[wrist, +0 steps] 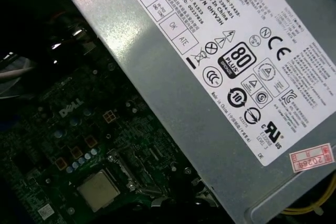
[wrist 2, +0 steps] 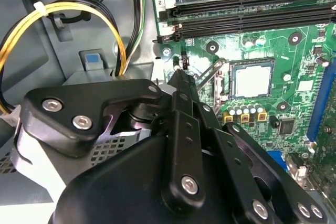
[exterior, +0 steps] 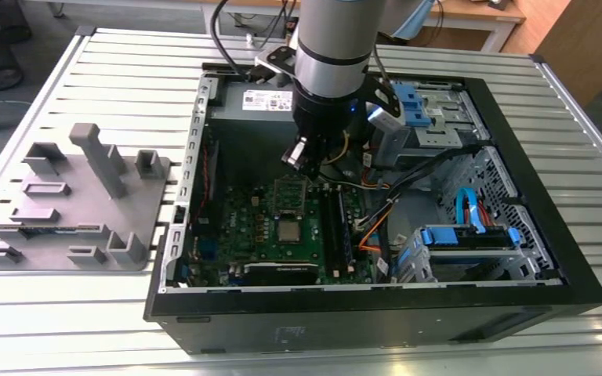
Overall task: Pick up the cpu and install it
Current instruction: 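Close the cpu cover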
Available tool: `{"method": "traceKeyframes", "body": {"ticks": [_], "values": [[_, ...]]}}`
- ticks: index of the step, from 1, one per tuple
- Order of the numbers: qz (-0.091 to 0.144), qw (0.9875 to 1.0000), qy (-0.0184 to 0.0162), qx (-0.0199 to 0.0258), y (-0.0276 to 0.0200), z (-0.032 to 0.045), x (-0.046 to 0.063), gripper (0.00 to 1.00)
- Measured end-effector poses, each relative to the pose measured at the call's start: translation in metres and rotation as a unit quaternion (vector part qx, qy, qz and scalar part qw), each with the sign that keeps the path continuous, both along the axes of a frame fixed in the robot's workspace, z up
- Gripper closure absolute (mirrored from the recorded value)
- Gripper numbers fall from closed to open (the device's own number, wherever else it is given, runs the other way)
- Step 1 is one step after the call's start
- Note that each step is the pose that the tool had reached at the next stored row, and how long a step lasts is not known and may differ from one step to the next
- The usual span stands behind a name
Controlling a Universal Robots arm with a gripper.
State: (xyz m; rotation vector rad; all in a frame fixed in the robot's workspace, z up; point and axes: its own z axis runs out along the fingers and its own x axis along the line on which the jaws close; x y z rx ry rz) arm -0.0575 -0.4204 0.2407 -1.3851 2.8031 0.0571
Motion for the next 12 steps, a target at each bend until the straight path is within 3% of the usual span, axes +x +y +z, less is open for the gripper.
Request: {"method": "traceKeyframes", "body": {"ticks": [12], "values": [[0.008,1.0000,-0.0001,-0.0001,-0.0012,0.0030,-0.0015,0.89]]}}
